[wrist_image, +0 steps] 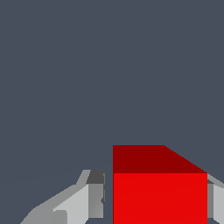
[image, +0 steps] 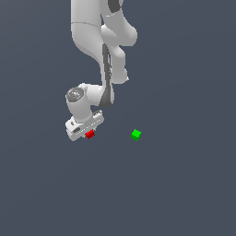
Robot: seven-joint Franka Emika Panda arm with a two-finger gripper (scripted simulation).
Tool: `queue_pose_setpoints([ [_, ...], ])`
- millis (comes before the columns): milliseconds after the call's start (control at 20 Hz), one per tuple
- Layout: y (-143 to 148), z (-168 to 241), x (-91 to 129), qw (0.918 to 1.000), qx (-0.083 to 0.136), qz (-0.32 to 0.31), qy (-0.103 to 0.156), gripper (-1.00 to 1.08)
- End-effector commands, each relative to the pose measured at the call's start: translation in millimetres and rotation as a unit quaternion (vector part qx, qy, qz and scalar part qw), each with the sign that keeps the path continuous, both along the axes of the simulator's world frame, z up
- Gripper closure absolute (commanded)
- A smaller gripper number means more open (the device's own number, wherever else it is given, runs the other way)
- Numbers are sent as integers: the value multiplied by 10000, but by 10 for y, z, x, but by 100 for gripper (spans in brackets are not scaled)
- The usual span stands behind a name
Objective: Stack the red cube on top of the green cube.
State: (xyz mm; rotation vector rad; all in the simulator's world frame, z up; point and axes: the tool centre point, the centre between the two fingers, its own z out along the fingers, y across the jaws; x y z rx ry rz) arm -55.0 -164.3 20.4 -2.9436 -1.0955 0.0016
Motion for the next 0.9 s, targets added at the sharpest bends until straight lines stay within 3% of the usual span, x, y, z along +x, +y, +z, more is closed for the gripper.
queue_pose_setpoints([
  [0,-2,-5,6,10000,-2,0,-6,108],
  [850,-4,189,-1,10000,-3,-2,-7,108],
])
